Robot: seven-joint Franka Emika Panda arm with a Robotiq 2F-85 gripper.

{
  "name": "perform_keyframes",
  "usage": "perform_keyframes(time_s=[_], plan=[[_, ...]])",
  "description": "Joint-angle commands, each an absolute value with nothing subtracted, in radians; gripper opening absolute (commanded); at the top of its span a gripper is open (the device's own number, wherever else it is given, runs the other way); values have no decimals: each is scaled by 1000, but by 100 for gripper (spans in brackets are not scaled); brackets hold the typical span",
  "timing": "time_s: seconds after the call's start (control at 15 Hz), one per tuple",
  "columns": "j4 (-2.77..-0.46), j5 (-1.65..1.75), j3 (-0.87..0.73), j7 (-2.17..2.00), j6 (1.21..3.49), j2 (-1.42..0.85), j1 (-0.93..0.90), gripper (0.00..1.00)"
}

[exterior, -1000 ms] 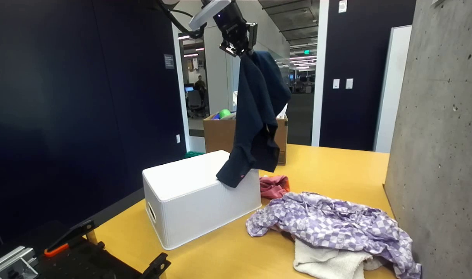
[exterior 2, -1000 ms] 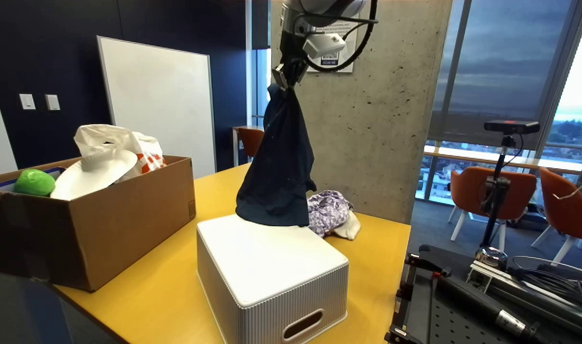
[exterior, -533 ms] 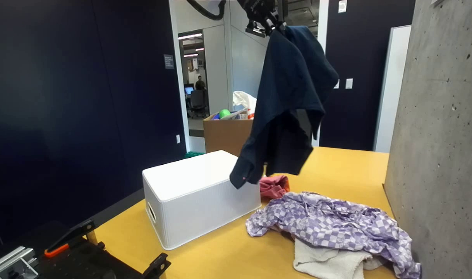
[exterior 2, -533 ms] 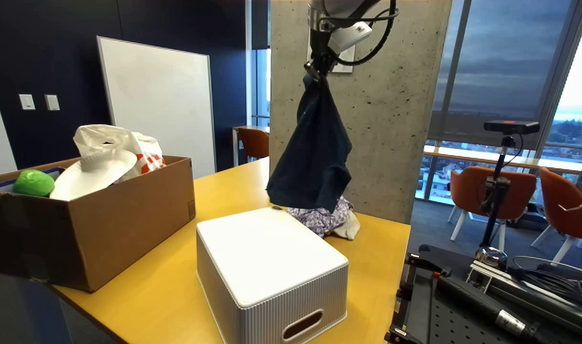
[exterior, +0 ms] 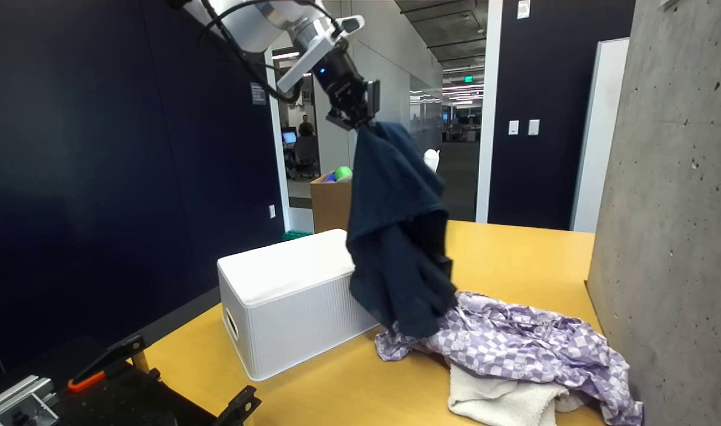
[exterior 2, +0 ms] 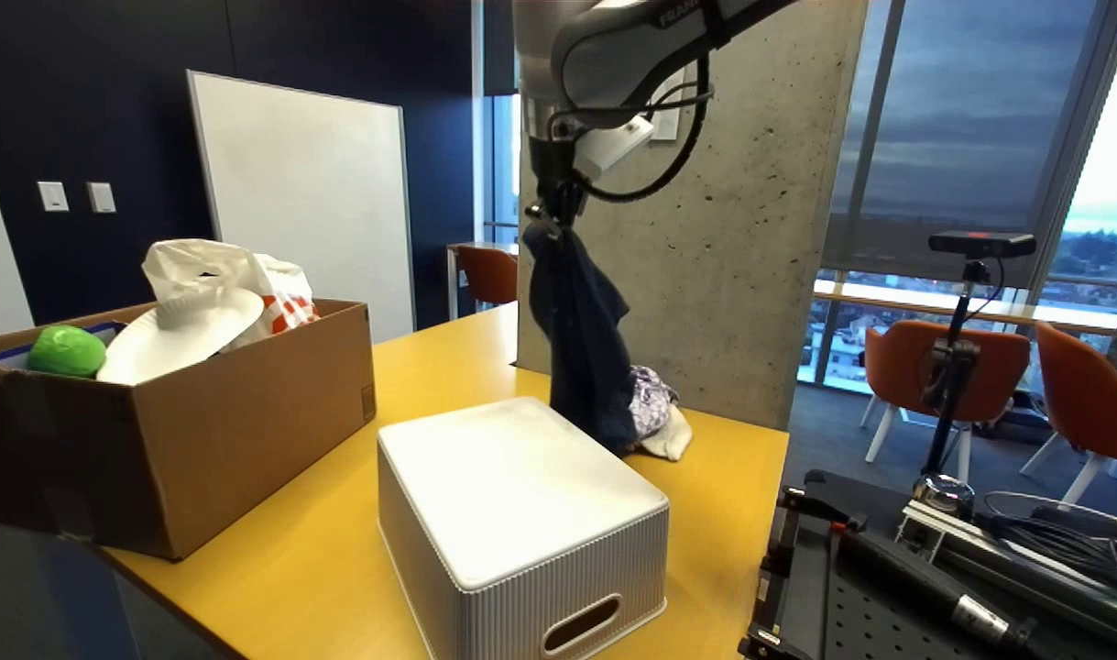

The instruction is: Fold the blue cloth and remove it from the basket, then use the purple cloth to cover the basket

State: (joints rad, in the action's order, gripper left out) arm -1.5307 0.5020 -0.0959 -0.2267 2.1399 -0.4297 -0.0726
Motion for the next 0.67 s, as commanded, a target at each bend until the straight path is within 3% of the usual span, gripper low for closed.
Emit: perform_keyframes(time_s=[0.0,0.6], plan=[[-1538,447,-18,-217,2130,-457,-153,3],[-1534,52,173,100,2103,-469,-143,3]])
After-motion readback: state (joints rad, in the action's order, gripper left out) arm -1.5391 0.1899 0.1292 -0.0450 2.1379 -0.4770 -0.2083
